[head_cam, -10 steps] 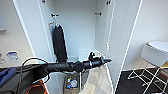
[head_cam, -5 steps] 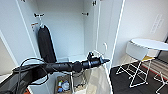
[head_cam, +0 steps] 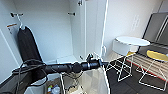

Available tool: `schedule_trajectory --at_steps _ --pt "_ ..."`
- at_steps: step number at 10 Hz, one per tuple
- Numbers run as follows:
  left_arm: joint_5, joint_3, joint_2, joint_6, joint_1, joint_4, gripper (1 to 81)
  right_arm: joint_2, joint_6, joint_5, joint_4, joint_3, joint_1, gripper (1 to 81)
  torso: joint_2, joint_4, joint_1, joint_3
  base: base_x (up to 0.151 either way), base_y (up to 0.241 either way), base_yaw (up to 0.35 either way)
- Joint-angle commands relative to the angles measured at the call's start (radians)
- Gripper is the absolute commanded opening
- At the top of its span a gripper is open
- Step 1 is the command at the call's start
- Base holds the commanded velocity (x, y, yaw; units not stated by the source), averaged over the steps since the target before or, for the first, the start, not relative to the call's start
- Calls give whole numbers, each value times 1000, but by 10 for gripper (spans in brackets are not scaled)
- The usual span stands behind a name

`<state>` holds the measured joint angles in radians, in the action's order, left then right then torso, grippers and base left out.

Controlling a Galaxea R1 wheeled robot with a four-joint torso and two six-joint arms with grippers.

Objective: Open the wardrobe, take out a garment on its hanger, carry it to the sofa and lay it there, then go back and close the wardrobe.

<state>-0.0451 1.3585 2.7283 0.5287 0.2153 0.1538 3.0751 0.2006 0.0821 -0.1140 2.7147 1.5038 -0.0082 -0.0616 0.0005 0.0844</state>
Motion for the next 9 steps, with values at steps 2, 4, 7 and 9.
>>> schedule_trajectory --at_steps 2,4,7,9 --pt "-24 -18 4 -12 -181 -34 10 7 0 -55 -12 -3 -36 811 0 0 0 0 0 0 -349" --pt "8 -18 5 -12 -181 -34 10 9 0 -55 -12 -6 -36 811 0 0 0 0 0 0 -351" --pt "10 -16 7 -12 -181 -37 10 9 2 -56 -12 -6 -36 811 0 0 0 0 0 0 -354" --pt "10 -12 13 -12 -181 -40 10 13 2 -56 -12 -7 -36 811 0 0 0 0 0 0 -360"
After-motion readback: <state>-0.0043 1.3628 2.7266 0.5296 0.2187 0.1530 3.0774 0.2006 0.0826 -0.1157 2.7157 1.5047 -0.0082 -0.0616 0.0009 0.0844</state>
